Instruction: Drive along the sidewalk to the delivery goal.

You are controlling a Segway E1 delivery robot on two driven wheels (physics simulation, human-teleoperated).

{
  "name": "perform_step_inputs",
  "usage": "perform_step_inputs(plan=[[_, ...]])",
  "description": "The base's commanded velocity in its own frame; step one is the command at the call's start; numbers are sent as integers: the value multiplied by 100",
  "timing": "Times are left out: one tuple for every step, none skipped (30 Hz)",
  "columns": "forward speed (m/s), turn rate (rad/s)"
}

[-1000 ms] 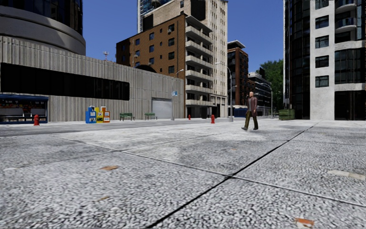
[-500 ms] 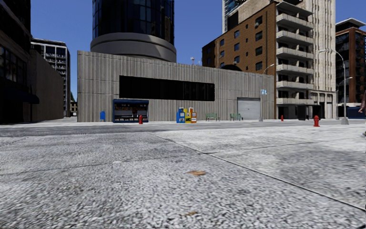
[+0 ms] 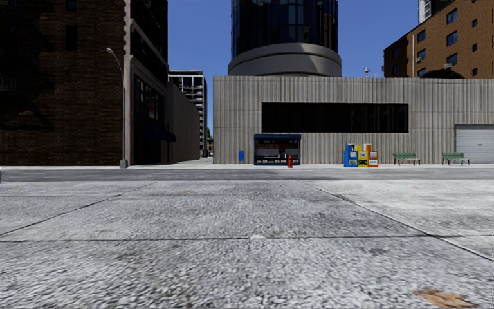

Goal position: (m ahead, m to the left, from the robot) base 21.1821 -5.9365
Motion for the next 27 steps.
perform_step_inputs(plan=[[200,0],[200,0],[200,0],[200,0],[200,0],[200,0],[200,0],[200,0],[200,0],[200,0],[200,0],[200,0],[200,12],[200,22],[200,69],[200,69],[200,117],[200,120],[200,120],[200,120],[200,120],[200,81],[200,26],[200,13],[200,6],[200,3],[200,3]])
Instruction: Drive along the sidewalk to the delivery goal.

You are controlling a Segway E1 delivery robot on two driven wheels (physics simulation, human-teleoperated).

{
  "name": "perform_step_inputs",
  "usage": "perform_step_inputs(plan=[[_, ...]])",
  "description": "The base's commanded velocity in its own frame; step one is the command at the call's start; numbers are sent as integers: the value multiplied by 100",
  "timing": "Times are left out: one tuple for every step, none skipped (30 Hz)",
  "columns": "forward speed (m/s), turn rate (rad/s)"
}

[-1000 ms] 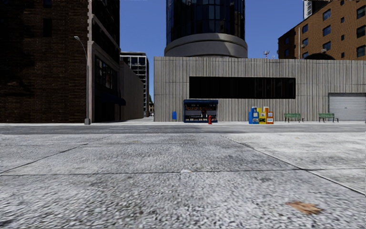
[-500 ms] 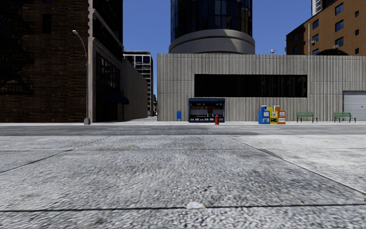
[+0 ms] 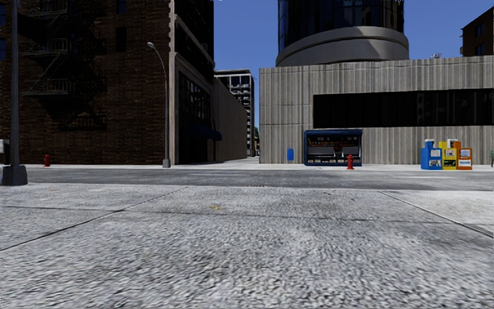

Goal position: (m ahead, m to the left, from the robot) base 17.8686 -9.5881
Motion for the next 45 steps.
perform_step_inputs(plan=[[200,1],[200,1],[200,0],[200,0],[200,0],[200,0],[200,0],[200,0],[200,0],[200,0],[200,0],[200,0],[200,0],[200,11],[200,63],[200,63],[200,120],[200,120],[200,120],[200,120],[200,120],[200,120],[200,120],[200,120],[200,120],[200,120],[200,120],[200,120],[200,120],[200,120],[200,120],[200,120],[200,120],[200,120],[200,120],[200,120],[200,120],[200,120],[200,119],[200,119],[200,96],[200,73],[200,60],[200,53],[200,53]])
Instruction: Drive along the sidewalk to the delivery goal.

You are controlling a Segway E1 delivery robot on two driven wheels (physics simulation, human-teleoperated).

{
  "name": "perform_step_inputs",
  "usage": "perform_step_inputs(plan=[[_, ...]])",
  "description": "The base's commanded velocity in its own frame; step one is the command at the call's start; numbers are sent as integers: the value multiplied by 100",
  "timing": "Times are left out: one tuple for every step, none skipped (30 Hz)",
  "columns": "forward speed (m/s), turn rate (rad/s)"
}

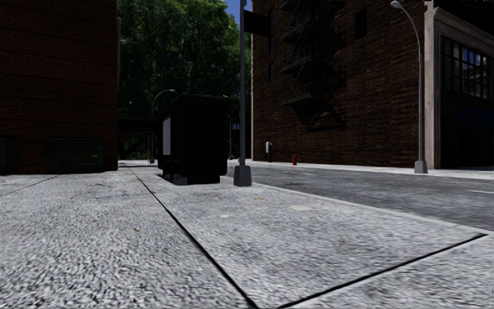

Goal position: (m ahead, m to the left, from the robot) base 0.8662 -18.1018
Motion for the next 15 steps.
perform_step_inputs(plan=[[200,50],[200,42],[200,38],[200,37],[200,37],[200,60],[200,60],[200,80],[200,91],[200,93],[200,93],[200,93],[200,93],[200,91],[200,85]])
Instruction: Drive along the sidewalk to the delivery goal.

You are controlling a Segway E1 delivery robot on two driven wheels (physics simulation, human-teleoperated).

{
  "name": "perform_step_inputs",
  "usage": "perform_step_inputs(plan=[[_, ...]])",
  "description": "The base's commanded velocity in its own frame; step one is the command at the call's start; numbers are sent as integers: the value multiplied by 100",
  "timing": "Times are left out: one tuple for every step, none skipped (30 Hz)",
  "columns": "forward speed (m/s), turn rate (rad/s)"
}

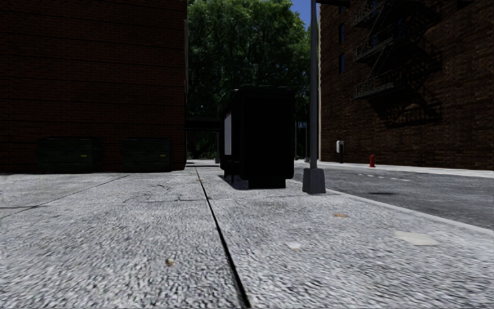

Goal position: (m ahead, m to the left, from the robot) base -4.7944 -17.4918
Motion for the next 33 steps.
perform_step_inputs(plan=[[200,83],[200,83],[200,83],[200,71],[200,46],[200,23],[200,10],[200,3],[200,3],[200,1],[200,0],[200,0],[200,0],[200,0],[200,0],[200,0],[200,0],[200,0],[200,0],[200,0],[200,0],[200,0],[200,0],[200,0],[200,0],[200,8],[200,41],[200,70],[200,70],[200,96],[200,104],[200,103],[200,54]])
